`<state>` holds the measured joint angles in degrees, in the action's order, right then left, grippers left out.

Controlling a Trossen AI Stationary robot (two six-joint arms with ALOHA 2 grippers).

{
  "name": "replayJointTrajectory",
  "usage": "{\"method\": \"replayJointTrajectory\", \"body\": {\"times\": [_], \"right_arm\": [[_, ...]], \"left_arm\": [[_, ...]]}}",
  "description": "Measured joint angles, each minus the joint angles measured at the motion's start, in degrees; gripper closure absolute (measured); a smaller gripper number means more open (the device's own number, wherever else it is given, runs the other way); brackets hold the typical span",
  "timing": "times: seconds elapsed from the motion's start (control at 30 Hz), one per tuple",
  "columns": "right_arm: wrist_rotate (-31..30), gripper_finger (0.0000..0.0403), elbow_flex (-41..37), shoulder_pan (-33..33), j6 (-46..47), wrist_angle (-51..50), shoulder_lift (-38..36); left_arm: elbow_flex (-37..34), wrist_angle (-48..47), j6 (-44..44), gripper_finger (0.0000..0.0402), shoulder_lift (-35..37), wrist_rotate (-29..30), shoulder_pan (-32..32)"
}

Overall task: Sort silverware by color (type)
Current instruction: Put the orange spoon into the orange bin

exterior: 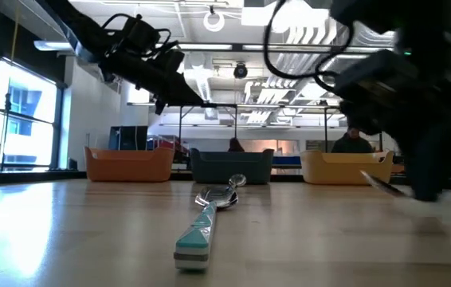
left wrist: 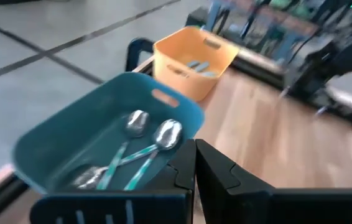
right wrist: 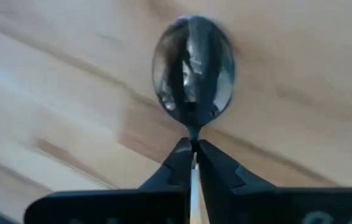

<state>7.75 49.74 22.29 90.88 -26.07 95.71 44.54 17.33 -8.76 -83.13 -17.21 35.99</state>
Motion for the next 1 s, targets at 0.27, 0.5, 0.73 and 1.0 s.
{"method": "replayJointTrajectory", "body": {"times": [0.27,0.5,0.73,1.0], "right_arm": [[-3.9,0.0400,0.1,-8.4,-10.7,1.9,-8.0],[-7.6,0.0400,0.1,-19.7,-27.3,4.8,-16.5],[-7.2,0.0401,0.1,-29.4,-41.4,22.7,-19.7],[-5.6,0.0402,0.1,-36.5,-50.2,41.8,-19.6]], "left_arm": [[-7.0,11.5,-7.0,0.0401,0.1,-3.1,0.0],[-7.4,12.7,-12.9,0.0401,0.5,-9.0,0.1],[-7.4,16.4,-21.6,0.0388,0.5,-23.8,-1.1],[-5.8,23.9,-25.5,0.0301,0.4,-23.6,-6.1]]}}
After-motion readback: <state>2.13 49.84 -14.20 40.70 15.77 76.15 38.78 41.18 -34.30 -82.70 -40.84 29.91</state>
